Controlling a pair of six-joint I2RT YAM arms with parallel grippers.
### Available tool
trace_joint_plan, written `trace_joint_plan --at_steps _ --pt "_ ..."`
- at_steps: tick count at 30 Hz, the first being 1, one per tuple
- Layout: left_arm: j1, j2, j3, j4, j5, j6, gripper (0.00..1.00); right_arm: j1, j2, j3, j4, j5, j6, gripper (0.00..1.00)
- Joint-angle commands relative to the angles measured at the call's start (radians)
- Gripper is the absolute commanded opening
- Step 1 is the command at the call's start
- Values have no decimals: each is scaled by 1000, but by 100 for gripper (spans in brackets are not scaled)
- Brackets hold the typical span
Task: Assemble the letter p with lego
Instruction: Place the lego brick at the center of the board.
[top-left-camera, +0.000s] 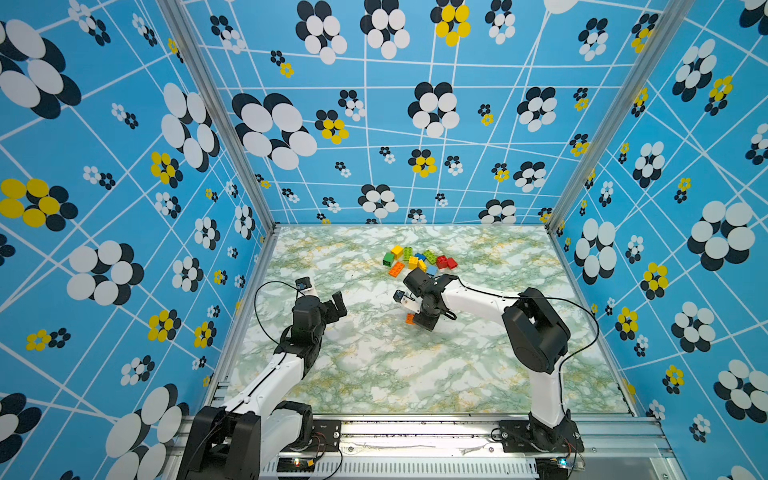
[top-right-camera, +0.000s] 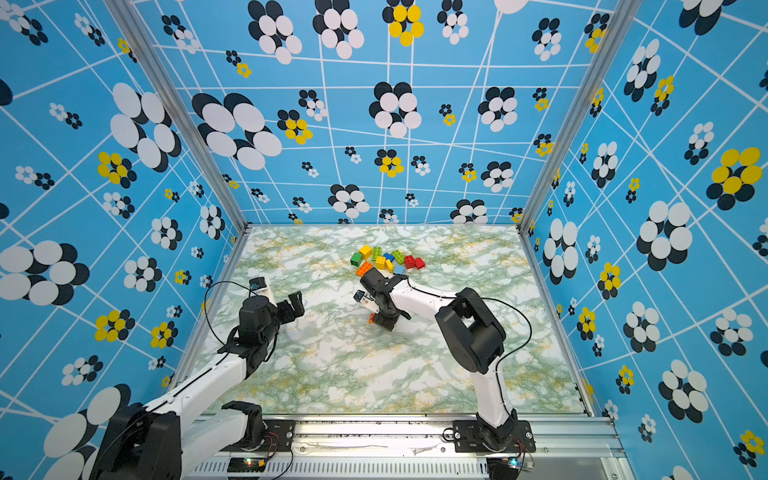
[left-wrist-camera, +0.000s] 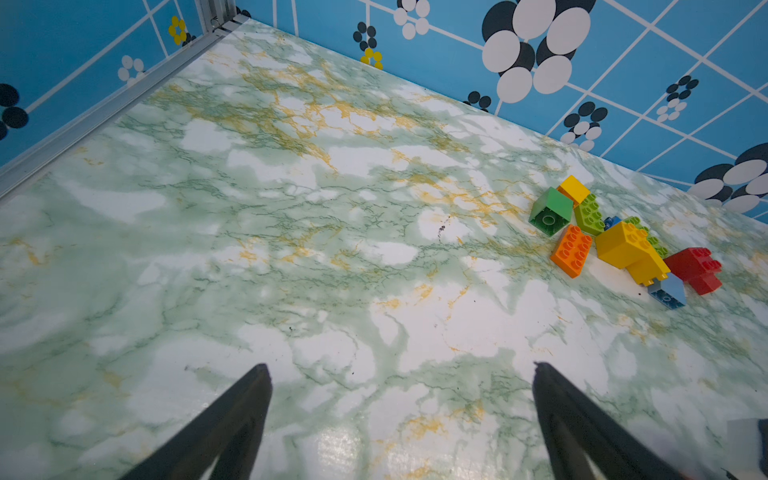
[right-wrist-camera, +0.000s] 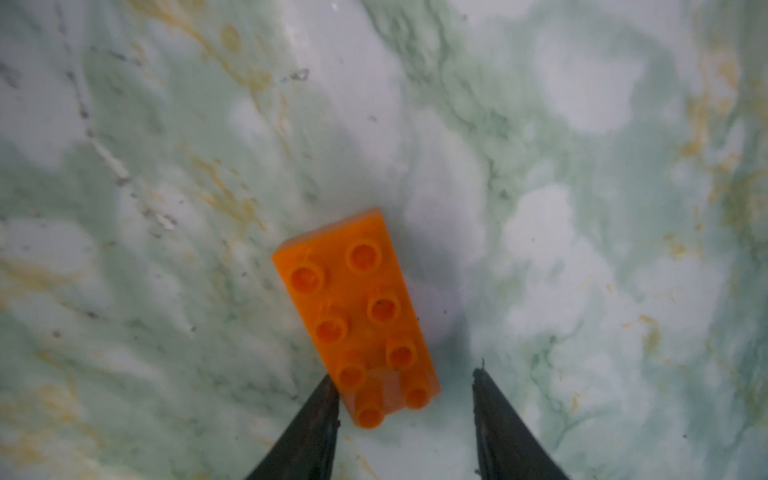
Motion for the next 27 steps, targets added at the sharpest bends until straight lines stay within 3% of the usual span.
trace_joint_plan --at_steps 1,7,12,18,27 --pt "2 -15 26 -20 5 -5 99 -16 -20 -24 -3 42 8 54" --pt "2 -14 26 -20 4 -3 99 -34 -96 -61 24 -57 36 56" --pt "2 -7 28 -20 6 -5 99 -161 -189 -54 82 -86 140 58" --pt "2 -5 31 -23 8 -6 99 -315 -60 119 15 -23 162 56" --pt "1 -7 27 -16 10 -7 99 -420 136 360 -19 1 93 62"
